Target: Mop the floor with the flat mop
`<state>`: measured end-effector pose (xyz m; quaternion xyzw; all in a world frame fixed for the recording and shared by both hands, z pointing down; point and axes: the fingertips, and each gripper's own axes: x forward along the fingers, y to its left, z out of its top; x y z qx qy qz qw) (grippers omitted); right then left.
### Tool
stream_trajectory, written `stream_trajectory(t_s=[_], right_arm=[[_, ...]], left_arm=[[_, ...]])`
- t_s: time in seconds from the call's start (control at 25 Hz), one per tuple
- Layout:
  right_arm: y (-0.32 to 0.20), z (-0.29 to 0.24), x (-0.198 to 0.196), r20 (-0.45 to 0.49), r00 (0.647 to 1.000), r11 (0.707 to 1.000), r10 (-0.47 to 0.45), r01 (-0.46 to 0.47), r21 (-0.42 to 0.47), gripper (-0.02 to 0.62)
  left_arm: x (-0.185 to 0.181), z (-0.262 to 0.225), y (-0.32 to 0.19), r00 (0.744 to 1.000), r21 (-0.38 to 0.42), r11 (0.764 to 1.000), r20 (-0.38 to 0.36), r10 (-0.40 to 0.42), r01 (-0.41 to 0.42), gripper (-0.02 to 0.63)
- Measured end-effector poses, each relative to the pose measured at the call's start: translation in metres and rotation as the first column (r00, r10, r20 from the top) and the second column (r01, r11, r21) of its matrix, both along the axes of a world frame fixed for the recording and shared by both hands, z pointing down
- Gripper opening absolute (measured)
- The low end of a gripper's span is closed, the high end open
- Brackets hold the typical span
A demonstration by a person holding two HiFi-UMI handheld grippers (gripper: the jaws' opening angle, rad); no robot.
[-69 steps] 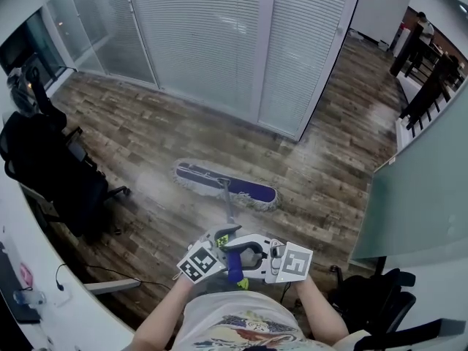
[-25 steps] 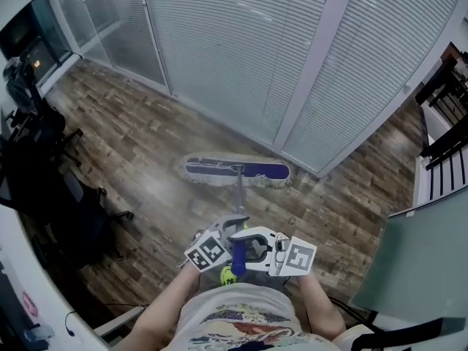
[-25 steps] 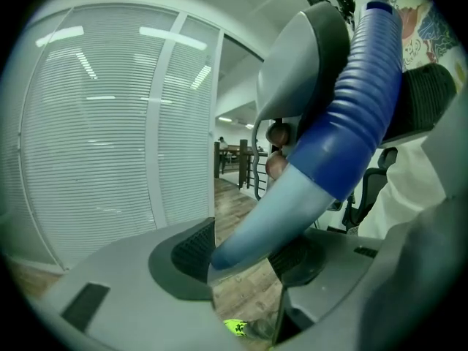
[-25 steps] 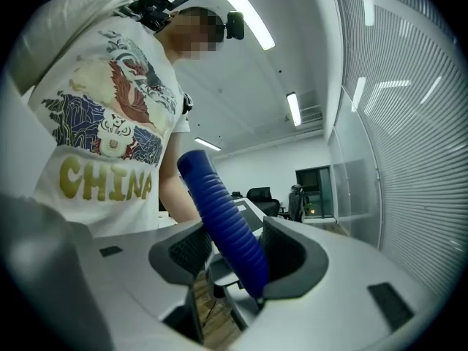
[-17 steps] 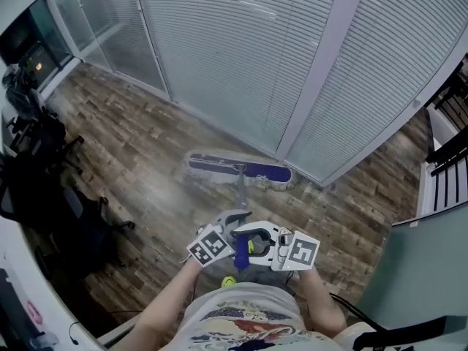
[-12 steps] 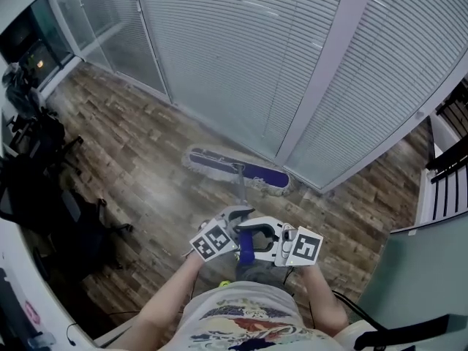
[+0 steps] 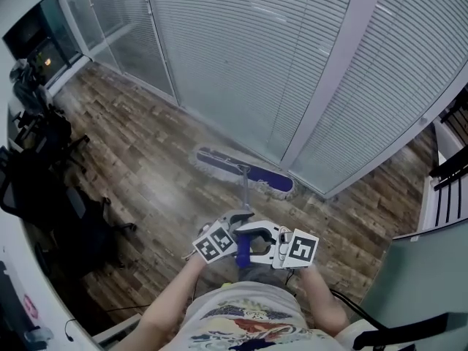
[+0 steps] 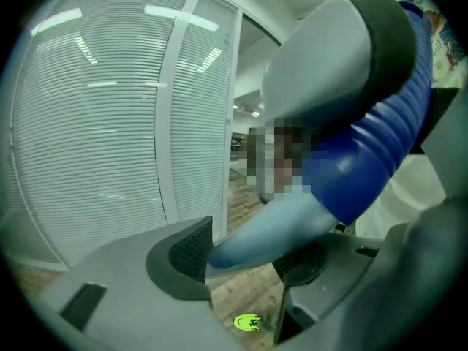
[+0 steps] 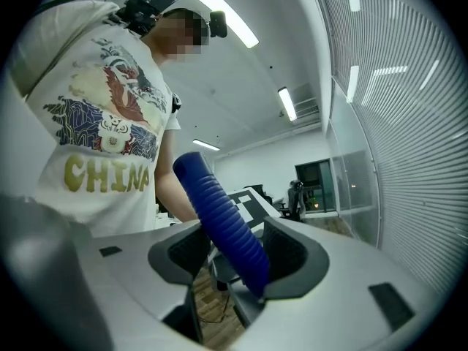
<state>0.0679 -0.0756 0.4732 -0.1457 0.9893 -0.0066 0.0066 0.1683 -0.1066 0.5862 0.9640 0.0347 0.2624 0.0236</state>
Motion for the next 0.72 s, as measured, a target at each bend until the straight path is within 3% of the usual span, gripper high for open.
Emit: stream_trajectory(t_s=[0.12, 0.32, 0.72], right_arm=[[0.026, 0.011, -0.017, -0.044, 0.999, 1.000, -0.003, 0.002, -0.009, 0.215], [0.077, 0.007, -0.056, -0.020, 1.000, 1.000, 0.020, -0.020, -0.017, 0.216], [0.209, 0.005, -0.137, -0.037, 0.999, 0.999, -0.028, 0.027, -0.023, 0.215]], left_arm=[[-0.016, 0.009, 0.025, 1.000, 0.018, 1.000, 0.014, 0.009, -0.009, 0.199], [-0.055, 0.010, 0.078, 1.000, 0.008, 1.000, 0.019, 0.011, -0.011, 0.201], [-0.137, 0.005, 0.207, 1.000, -0.008, 1.000, 0.024, -0.009, 0.010, 0.204]])
